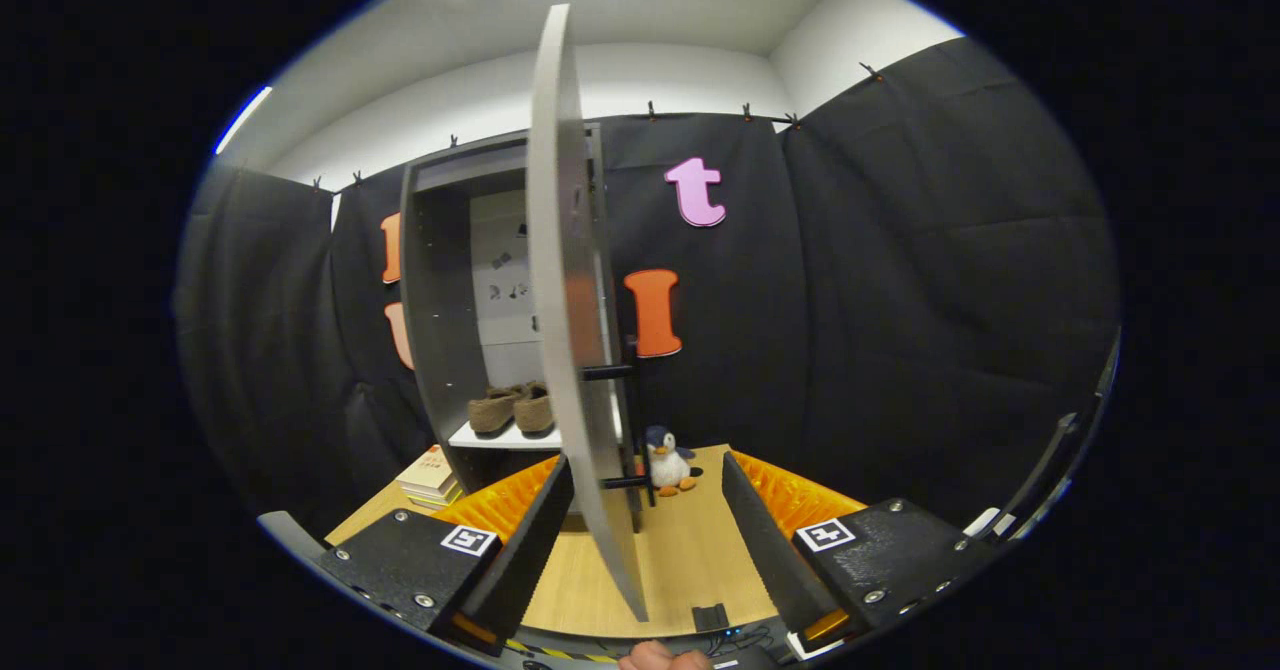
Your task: Open the shoe cabinet door, grab the shoes and put them into the shoe cabinet, then close the shoe cabinet door.
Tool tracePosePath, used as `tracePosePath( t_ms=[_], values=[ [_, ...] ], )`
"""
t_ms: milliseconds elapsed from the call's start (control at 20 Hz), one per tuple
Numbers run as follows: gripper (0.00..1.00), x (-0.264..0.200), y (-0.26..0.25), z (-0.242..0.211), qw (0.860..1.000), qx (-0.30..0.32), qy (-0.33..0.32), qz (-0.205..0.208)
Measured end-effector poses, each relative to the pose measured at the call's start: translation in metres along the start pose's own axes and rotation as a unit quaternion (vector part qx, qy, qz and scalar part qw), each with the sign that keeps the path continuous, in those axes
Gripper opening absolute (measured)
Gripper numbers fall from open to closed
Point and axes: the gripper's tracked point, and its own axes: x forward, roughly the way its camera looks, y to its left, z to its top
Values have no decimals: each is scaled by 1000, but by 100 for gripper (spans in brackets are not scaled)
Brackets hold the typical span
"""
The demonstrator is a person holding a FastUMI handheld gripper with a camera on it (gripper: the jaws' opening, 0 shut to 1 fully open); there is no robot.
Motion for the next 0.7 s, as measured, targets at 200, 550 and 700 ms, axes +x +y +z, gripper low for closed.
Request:
tracePosePath(
  t_ms=[200,550,700],
  values=[
    [93,21,-29,1,1000,13,3,-22],
    [91,40,-19,1,999,8,2,-51],
    [91,34,-15,2,997,-4,2,-78]
  ],
)
